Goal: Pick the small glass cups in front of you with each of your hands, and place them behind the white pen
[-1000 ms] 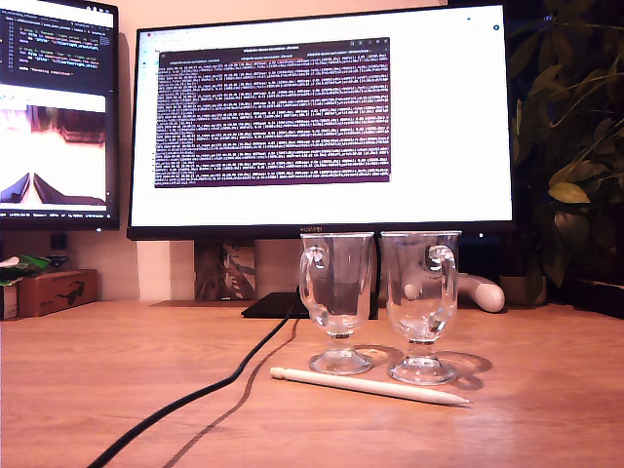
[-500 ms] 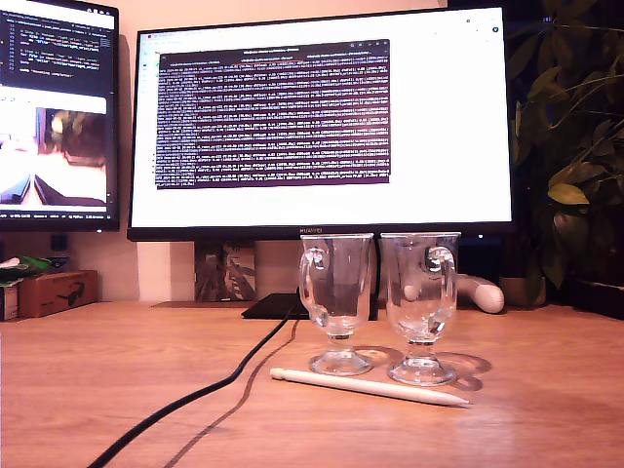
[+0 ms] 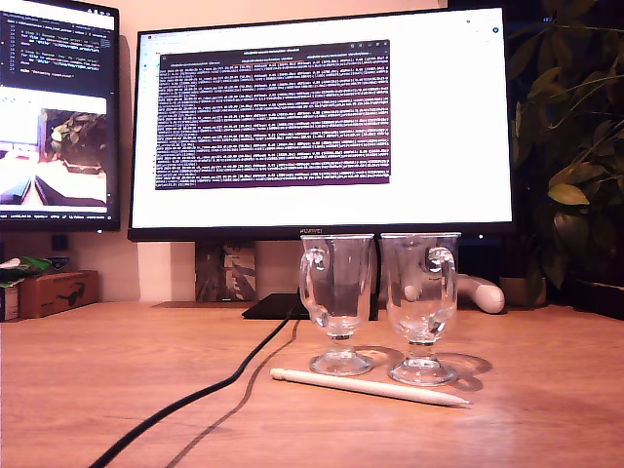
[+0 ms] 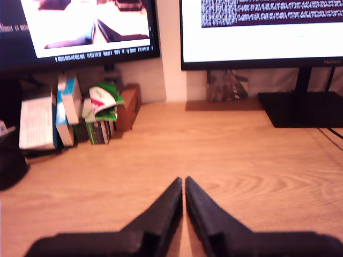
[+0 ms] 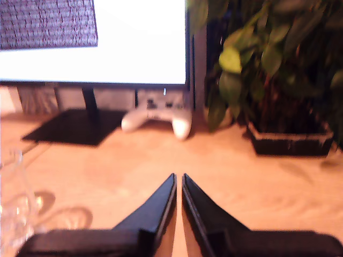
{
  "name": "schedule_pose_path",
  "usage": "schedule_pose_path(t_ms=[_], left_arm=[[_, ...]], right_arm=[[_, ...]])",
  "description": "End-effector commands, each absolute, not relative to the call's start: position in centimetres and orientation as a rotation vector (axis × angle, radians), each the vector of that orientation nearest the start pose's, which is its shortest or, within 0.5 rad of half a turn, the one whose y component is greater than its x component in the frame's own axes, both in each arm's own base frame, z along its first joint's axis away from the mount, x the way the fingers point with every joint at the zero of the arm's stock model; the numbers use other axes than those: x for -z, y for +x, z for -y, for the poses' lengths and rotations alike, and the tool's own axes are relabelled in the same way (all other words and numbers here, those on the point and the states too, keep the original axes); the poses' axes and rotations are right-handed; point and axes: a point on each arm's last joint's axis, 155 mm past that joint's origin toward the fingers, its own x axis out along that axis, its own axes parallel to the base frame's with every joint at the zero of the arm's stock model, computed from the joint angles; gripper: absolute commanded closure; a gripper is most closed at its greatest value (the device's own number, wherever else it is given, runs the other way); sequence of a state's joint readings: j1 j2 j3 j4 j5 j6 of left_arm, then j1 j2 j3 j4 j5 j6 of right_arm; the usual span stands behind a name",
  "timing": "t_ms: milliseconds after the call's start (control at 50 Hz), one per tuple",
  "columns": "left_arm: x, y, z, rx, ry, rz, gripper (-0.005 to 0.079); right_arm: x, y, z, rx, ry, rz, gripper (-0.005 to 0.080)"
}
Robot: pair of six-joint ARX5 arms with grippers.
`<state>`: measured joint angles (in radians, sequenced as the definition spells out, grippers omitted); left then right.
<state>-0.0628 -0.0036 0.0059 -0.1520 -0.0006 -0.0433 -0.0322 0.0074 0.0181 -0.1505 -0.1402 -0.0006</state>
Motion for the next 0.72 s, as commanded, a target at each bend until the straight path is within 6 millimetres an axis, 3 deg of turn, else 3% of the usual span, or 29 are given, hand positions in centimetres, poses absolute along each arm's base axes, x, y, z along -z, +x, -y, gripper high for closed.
schedule_pose_path(t_ms=[0, 140, 700], left_arm=[[-11.6, 24.9, 1.5, 0.056, -0.044, -0.17, 0.0761], [-10.3, 24.6, 1.5, 0.049, -0.094, -0.227, 0.0761], [-10.3, 24.7, 1.5, 0.049, -0.095, -0.223, 0.0761]], right_arm=[[-12.7, 24.8, -1.7, -0.104, 0.015, -0.154, 0.0763], [-12.7, 24.8, -1.7, -0.104, 0.015, -0.152, 0.0763], [-12.7, 24.8, -1.7, -0.104, 0.015, -0.152, 0.0762]])
